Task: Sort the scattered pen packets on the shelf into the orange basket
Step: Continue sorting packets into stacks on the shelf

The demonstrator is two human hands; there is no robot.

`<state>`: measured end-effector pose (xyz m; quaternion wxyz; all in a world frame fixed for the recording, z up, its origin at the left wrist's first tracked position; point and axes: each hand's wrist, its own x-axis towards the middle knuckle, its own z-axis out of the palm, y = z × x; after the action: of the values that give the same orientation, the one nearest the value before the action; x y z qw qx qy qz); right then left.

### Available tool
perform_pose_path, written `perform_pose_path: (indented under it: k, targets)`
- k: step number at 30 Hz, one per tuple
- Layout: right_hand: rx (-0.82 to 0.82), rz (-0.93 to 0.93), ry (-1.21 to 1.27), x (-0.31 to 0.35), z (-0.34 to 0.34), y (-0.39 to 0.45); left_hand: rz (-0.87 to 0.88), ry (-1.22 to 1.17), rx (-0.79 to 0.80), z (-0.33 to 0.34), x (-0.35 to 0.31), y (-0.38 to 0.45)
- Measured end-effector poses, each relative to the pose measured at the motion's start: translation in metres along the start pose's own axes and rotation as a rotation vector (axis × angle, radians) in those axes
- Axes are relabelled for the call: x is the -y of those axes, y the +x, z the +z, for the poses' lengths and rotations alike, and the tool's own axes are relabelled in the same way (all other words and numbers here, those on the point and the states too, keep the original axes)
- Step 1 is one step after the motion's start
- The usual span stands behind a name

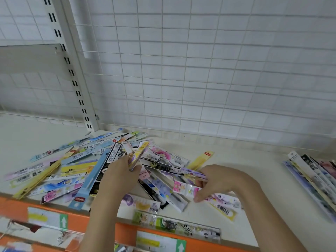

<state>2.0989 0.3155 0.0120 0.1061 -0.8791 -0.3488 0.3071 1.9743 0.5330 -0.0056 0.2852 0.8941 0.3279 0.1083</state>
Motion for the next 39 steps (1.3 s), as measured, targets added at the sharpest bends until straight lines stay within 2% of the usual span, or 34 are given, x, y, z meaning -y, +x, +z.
perform_pose_path:
  k: [8, 14, 20, 24, 28, 33, 39]
  targets:
    - [-0.288, 0.015, 0.119, -0.004, -0.022, -0.009, -0.032, -0.011, -0.052, -0.01, 0.002, -0.001]
    - [-0.493, 0.169, 0.011, -0.004, -0.021, 0.029, -0.063, -0.015, -0.091, -0.018, 0.008, -0.003]
    - [-0.507, 0.128, 0.169, 0.004, -0.005, 0.054, -0.091, 0.033, -0.124, -0.027, 0.017, 0.006]
    - [-0.57, 0.191, 0.149, 0.0, -0.004, 0.058, -0.093, 0.057, -0.127, -0.033, 0.011, 0.027]
    - [-0.521, 0.344, 0.095, -0.005, -0.004, 0.057, -0.095, 0.085, -0.102, -0.024, -0.002, 0.049]
    - [-0.502, 0.399, 0.083, -0.003, -0.005, 0.057, -0.116, 0.204, 0.065, -0.009, -0.01, 0.06]
    - [-0.405, 0.435, 0.136, -0.006, -0.016, 0.062, -0.144, 0.077, -0.001, -0.017, -0.013, 0.061]
